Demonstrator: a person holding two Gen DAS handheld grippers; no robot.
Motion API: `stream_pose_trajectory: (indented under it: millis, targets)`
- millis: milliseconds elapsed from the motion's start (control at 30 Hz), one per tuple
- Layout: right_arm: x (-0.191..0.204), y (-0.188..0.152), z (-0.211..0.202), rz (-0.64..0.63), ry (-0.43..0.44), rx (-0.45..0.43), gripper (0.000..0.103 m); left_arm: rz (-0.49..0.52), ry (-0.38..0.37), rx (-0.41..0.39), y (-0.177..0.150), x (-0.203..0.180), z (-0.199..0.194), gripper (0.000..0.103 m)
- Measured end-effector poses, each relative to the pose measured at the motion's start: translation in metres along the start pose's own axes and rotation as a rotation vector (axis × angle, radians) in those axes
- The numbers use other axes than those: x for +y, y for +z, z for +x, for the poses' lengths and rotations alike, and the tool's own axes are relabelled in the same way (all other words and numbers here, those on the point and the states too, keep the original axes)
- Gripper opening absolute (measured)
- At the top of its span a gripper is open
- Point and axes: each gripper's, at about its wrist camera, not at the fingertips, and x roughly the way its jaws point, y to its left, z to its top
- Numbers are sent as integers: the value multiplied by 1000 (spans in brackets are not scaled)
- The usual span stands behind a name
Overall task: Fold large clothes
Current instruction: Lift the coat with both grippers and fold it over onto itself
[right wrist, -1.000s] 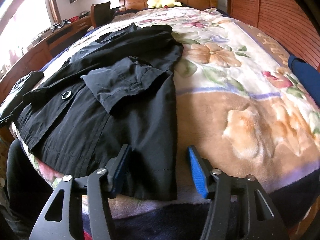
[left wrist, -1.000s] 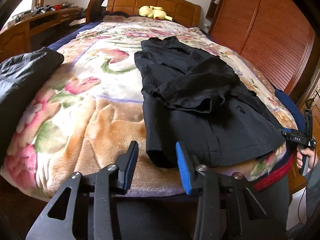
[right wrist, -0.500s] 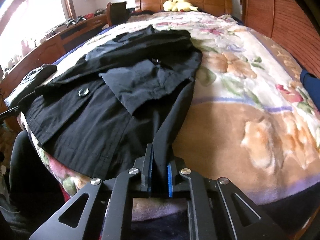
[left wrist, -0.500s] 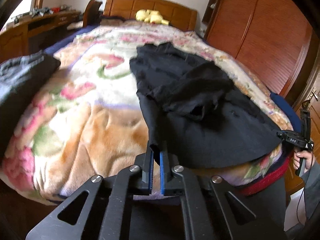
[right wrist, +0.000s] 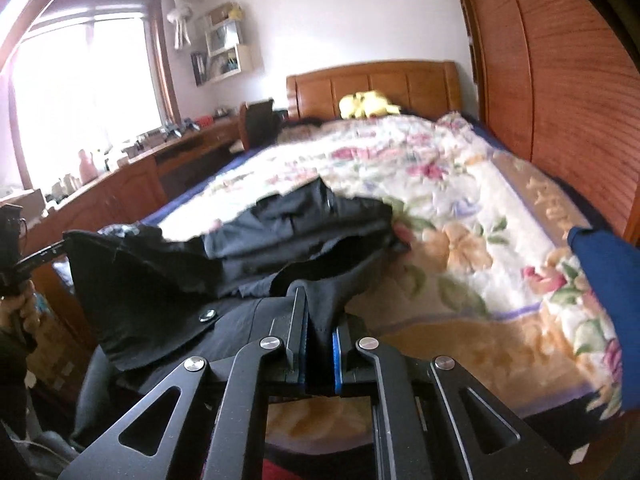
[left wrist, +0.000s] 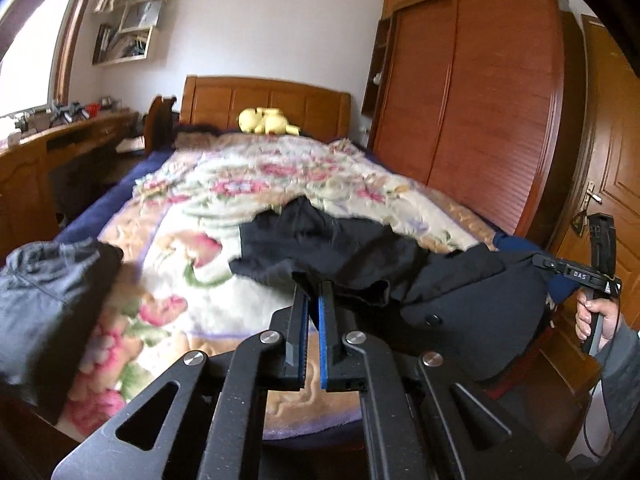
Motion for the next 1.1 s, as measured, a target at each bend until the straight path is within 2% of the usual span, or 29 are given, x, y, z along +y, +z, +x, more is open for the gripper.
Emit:
stream_pose_trajectory:
  millis: [167,400,533,633,800,1100]
  targets:
    - [2,1,-39,3,26,-53,9,6,30,-91,16,2,-34,4]
    - [10,3,-85,-20,30,-120,9,12,22,-158,21,0,-69,4]
    - [9,-2,-94,-38,43,-144,9,14,19,-177,19,0,-78,4]
    - [5,-8,-78,-59,30,-120,9,13,25,-143,18,5,-58,4]
    - [-6,-13,-23,-86,5,-75,9,47,65,-68,17,10,-9,4]
    - [-46,-6,81,-8,-10,-60,9,79,129,-10,32,31,73,4]
